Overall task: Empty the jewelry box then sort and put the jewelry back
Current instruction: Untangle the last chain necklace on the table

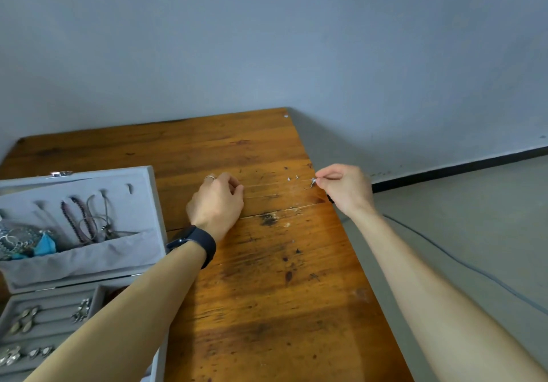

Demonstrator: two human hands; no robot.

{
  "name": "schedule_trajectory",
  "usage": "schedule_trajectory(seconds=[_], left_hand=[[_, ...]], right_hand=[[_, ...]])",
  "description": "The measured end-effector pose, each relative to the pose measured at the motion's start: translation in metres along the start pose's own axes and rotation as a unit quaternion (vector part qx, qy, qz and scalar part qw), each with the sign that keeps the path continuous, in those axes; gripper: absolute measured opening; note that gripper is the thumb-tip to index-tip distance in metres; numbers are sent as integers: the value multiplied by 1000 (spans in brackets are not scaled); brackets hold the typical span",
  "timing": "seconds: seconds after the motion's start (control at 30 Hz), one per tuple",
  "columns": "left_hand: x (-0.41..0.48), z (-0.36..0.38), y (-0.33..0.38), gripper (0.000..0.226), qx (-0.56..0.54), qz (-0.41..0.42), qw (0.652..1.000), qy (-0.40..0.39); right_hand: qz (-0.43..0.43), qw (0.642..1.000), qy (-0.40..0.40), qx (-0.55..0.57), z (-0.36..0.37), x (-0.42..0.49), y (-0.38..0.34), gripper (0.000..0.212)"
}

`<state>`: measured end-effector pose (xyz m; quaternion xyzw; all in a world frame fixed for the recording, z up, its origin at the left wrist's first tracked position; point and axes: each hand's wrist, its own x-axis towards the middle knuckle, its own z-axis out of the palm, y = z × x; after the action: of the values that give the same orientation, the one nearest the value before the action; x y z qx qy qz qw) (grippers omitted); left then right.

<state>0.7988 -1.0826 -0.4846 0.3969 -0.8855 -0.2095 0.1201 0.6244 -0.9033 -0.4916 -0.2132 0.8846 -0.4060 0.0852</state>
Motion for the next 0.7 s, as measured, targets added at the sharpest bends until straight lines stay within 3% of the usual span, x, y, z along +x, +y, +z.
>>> schedule_trajectory(seconds=[0.13,0.2,0.3,0.5,0.6,0.7], left_hand=[[7,5,-7,18,-25,-7,1000,-2],[12,7,-12,13,-61,-25,998,-11],[17,5,-15,2,-96,-57,993,-26],[14,-5,-8,13,-130,-96,985,-52],[6,-17,-7,6,-155,-74,982,-76],[-16,-28,-7,25,-103,-16,990,-96]], right_hand=[[-151,980,36,-124,9,-7,8,15],[-173,976,42,-125,11,-10,14,15],[-137,986,53,-78,12,-13,19,15],[-51,998,46,-10,13,-20,14,18],[-27,999,45,12,10,-37,11,27],[-12,998,45,41,-1,-72,3,28]])
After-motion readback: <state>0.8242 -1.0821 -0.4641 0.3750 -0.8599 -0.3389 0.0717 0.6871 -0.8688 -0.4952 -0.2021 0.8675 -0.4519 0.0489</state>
